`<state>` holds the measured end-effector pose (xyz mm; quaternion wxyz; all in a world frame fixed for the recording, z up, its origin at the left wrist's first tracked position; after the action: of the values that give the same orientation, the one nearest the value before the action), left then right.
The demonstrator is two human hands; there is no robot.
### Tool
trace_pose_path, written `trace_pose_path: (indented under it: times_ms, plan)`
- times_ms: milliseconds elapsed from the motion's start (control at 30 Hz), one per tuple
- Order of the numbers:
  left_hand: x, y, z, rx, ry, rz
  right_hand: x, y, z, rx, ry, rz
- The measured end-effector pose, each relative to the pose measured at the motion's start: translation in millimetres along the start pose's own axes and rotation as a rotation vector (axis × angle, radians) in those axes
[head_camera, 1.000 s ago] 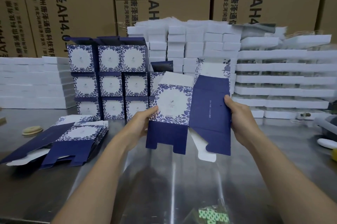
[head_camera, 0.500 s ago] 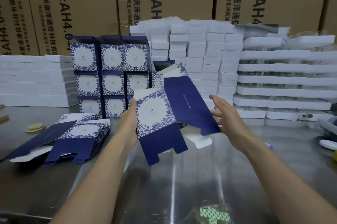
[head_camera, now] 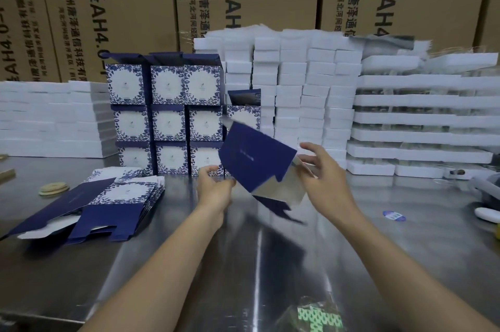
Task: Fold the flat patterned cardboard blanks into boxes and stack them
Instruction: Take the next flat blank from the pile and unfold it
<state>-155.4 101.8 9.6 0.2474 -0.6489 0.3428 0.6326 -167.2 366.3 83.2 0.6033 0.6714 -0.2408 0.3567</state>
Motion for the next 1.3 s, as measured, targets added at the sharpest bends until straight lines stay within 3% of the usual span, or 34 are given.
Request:
trace_pose_path:
  times_ms: [67,167,267,333,433,500,633,733,800,900,1067,1300]
  plan:
    - [-17,-13,-4,-0.021,0.01,0.104,5,2,-23,-0.189,-0.158,-0.083]
    - [-42,-35,4,0.103,-0.102,0.223,11,1,-38,-0.294,-0.449,-0.175]
    - [-53,-58,34,0.399,-0.019,0.322,11,1,-40,-0.316,-0.528,-0.208]
    - [-52,-69,49,0.459,0.105,0.396,12,2,-30,-0.221,-0.485,-0.258]
    - [-54,-61,40,0.243,0.181,0.47,12,2,-13,-0.049,-0.366,-0.317]
    - [-54,-49,22,0.085,0.217,0.459,5,2,-9,0.027,-0.264,-0.24]
    - [-53,-34,-2,-0.039,0.26,0.488,-18,8,-19,0.082,-0.174,0.004]
    - [-61,-37,-9,-0.089,0.436,0.68,-28,11,-31,0.058,-0.165,0.094]
    - [-65,-42,-1,0.002,0.571,0.776,-25,12,-34,0.037,-0.125,0.021]
    - [-60,-45,11,0.235,0.581,0.674,-16,15,-41,-0.023,-0.024,-0.064]
    - [-54,-50,16,0.481,0.511,0.507,-23,21,-60,-0.127,0.123,0.0]
    - [-39,-58,29,0.753,0.648,0.518,-31,21,-65,-0.149,0.182,0.085]
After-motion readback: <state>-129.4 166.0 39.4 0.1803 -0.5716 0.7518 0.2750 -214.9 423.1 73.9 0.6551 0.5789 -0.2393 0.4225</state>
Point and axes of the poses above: each hand's wrist, its own y-axis towards the middle knuckle, its own z-axis out of the palm, x = y × z, the point moved 8 cm from there along y, towards the middle knuckle, and after that the axes turned 14 degrees about y, right-handed, at the moved point
